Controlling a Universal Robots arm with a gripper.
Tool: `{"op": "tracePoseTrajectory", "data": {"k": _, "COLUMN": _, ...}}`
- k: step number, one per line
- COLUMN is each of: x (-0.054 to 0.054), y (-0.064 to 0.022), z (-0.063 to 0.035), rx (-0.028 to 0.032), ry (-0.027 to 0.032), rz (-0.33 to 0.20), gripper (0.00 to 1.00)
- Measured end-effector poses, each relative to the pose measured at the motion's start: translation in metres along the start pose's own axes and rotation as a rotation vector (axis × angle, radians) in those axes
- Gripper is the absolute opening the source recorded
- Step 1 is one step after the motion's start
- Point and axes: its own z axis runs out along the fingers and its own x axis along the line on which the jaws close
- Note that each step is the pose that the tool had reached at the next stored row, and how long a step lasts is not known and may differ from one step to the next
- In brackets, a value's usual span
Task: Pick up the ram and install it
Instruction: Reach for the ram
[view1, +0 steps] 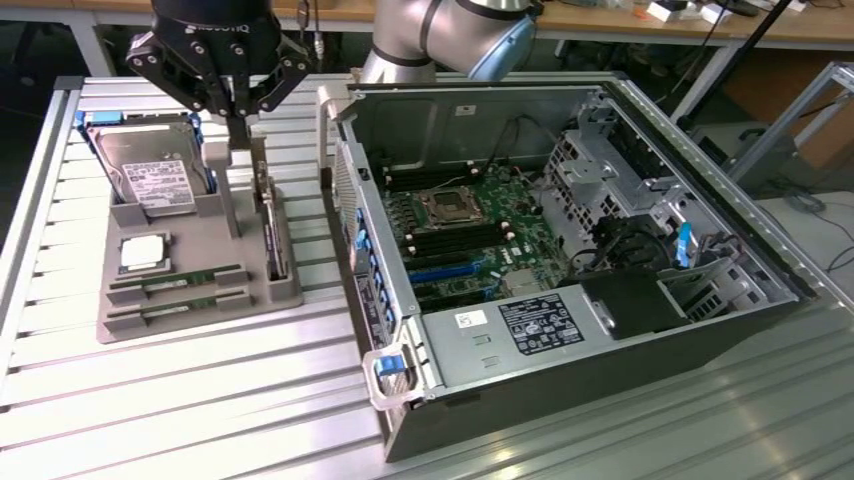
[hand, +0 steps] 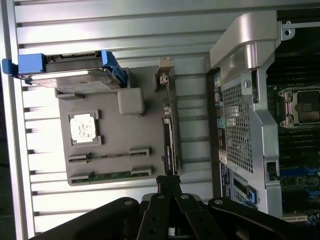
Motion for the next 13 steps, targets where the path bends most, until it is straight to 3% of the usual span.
{"op": "tracePoseTrajectory", "data": {"k": 9, "x": 0.012, "y": -0.0009, "z": -0.0003, "rx": -0.0001, "ry": -0.0001, "rz": 0.0, "gripper": 0.1}}
{"op": "tracePoseTrajectory", "data": {"k": 13, "x": 0.013, "y": -0.002, "z": -0.0003, "rx": -0.0001, "ry": 0.0, "rz": 0.0, "gripper": 0.1}}
